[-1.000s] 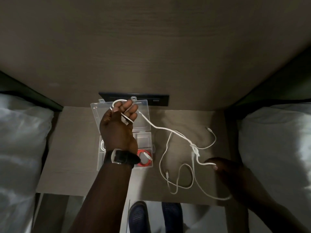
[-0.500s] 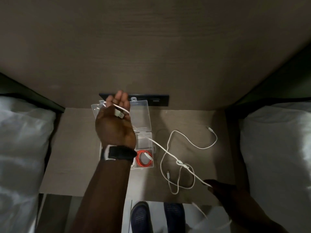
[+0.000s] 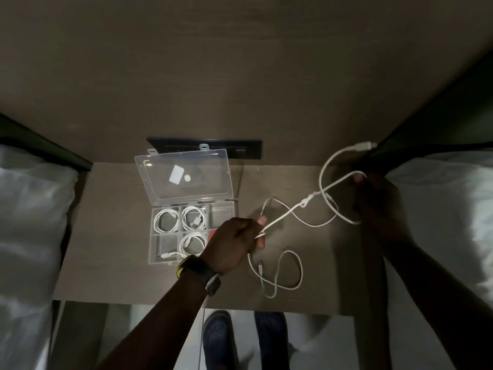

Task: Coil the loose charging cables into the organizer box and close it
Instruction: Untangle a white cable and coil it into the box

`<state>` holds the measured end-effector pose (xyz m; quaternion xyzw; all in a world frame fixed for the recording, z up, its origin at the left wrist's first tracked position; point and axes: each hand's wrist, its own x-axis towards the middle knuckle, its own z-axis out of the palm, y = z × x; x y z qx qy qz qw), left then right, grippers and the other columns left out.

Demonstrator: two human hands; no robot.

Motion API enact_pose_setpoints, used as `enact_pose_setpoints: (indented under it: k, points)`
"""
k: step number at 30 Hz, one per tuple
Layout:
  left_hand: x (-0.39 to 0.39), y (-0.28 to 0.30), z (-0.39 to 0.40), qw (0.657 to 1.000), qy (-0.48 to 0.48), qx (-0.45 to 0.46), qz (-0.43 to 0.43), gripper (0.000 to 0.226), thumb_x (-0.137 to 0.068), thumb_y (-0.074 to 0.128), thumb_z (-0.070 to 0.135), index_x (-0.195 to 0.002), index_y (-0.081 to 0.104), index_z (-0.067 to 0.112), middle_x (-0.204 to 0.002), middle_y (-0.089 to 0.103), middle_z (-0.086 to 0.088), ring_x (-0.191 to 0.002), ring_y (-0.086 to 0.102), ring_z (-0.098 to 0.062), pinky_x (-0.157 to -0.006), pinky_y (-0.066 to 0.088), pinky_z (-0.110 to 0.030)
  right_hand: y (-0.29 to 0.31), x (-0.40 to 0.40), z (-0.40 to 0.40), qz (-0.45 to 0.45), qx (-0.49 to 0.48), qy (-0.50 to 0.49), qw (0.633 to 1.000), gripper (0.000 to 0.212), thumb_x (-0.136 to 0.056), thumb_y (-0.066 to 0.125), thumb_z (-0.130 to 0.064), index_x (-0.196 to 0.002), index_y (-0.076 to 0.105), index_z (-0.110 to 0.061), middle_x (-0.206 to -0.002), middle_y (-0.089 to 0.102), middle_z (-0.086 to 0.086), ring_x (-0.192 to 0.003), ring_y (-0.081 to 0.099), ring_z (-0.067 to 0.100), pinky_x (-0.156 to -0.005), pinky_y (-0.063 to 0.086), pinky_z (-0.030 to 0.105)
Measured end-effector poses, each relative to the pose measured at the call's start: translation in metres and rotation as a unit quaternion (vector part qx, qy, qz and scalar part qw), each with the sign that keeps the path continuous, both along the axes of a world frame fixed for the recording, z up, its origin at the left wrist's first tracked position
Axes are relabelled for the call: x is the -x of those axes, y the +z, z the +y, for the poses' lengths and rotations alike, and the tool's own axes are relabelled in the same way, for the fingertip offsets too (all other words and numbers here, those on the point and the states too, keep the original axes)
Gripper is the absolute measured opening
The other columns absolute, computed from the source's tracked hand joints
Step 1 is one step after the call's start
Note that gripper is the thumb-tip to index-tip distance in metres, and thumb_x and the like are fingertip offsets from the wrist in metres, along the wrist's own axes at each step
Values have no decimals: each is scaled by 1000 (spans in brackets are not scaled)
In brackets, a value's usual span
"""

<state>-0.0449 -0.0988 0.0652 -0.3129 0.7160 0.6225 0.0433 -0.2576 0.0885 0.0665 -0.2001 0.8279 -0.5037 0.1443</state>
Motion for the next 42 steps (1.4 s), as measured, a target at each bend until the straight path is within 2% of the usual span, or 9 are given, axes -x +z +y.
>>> enact_pose_setpoints:
  k: [3,7,12,17,22,28,31,35,42]
  points:
    - [5,25,4,964,113,-229,68,41,-87,61,42,-57,59,15,-52,40,-1,-37,30,-5,-39,25,-16,-19,6,-32,-32,-59,-2,998,21,-102,48,-24,-86,61,-23,-70,54,-13,-61,54,1,-72,44,35]
    - [17,51,-11,796,201,-521,231,33,-97,42,36,-74,57,17,-47,41,8,-36,34,-4,-43,19,-18,-49,-29,-37,2,-105,87,991,26,-100,48,-3,-82,65,-7,-66,63,-9,-65,59,7,-69,42,31]
    - [33,54,-31,674,422,-513,323,37,-102,38,17,-84,69,7,-76,68,-1,-67,66,-12,-62,53,-21,-36,-99,-19,71,-232,323,915,27,-102,34,-44,-109,55,-28,-81,70,1,-79,68,27,-69,51,37]
    - [42,30,-47,782,492,-283,258,20,-102,34,9,-112,51,5,-104,63,-15,-99,63,-27,-86,50,-31,2,-129,-9,47,-146,355,922,22,-98,35,-46,-101,52,-33,-73,49,-19,-68,51,0,-64,43,19]
    - [30,1,-9,989,115,10,88,19,-101,40,4,-90,54,-4,-83,61,-15,-75,61,-25,-68,50,-33,23,-90,-15,118,-33,240,963,32,-100,40,-44,-111,65,-28,-100,71,-9,-91,64,4,-84,44,12]
    - [23,19,18,960,92,-252,82,42,-97,48,39,-77,66,7,-48,45,0,-40,38,-9,-39,31,-17,7,-28,-50,127,-54,178,974,19,-97,54,-44,-90,65,-30,-88,71,-10,-85,67,6,-79,52,32]
    - [30,35,18,832,215,-474,191,27,-95,48,29,-84,61,8,-50,47,5,-40,41,-7,-42,33,-16,-12,-47,-59,75,-105,196,972,25,-95,48,-48,-94,63,-28,-85,73,-2,-81,68,19,-78,53,41]
    - [36,39,-8,731,358,-498,299,28,-102,34,19,-95,58,7,-72,55,1,-65,53,-11,-65,46,-20,-16,-93,-50,-6,-124,322,939,21,-100,47,-38,-98,59,-21,-79,67,-1,-74,64,17,-73,51,42]
    - [22,20,-1,966,183,56,172,18,-102,42,12,-99,57,3,-78,67,-11,-74,67,-25,-70,54,-36,39,-98,-30,-30,-125,478,869,18,-101,41,-44,-97,52,-31,-72,59,-18,-62,56,-4,-57,39,12]
